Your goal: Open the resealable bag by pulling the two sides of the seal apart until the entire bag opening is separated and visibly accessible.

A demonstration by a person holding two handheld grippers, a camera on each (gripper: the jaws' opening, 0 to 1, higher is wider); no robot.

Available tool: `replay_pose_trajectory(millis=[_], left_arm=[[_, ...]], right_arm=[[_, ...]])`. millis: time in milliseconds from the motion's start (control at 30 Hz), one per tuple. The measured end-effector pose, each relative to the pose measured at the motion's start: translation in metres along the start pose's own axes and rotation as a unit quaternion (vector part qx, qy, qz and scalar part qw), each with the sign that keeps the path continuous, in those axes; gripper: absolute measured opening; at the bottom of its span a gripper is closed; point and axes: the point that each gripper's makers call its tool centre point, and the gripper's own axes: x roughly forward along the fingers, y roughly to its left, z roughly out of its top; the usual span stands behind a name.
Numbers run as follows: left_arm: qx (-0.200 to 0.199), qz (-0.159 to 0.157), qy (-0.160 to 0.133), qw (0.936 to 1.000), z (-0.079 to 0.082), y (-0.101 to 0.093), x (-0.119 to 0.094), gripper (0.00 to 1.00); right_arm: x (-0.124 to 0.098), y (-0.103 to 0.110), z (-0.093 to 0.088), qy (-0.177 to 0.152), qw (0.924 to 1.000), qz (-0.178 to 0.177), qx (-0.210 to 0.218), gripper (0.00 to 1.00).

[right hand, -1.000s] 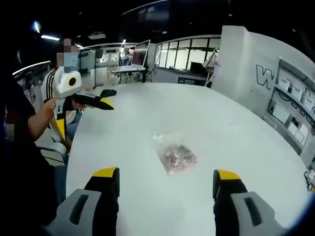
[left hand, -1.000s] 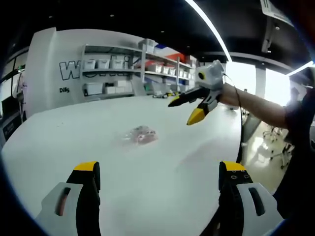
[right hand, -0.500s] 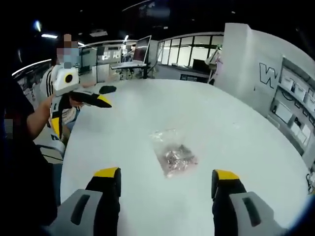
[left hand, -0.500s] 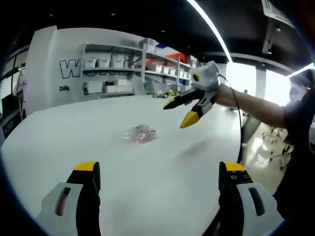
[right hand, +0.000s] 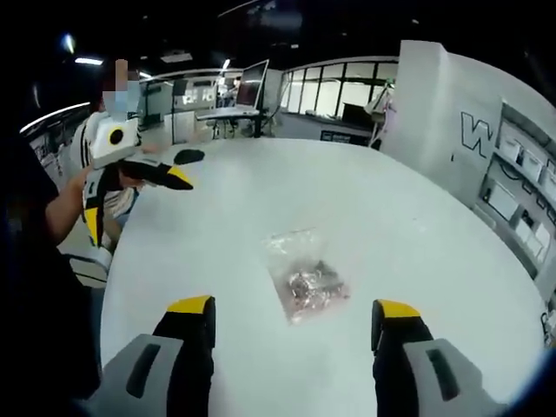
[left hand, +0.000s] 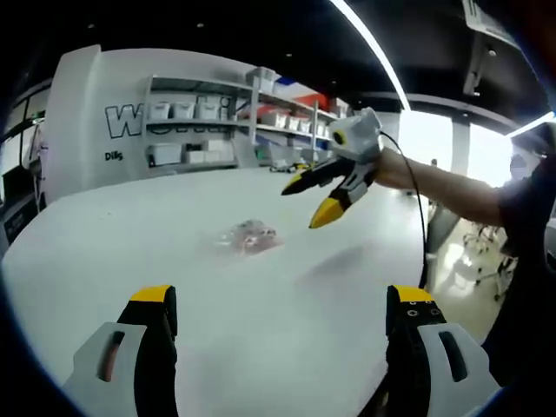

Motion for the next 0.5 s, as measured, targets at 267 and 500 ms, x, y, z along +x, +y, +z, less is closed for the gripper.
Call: replay_pose_trajectory(millis=[267, 500], left_arm=[[0.001, 0.002, 0.002, 1.0000, -0.0009, 0.0018, -0.0004, 0.99], [0.000, 0.003, 0.002, 1.0000, -0.0015, 0.0031, -0.0006, 0.99]], right_arm=[[0.0064, -0.0016, 0.0018, 0.001, 1.0000, 0.001, -0.001, 0.72], [0.0101, -0.0019, 0.0019, 0.003, 1.0000, 0.004, -0.001, 0.72]])
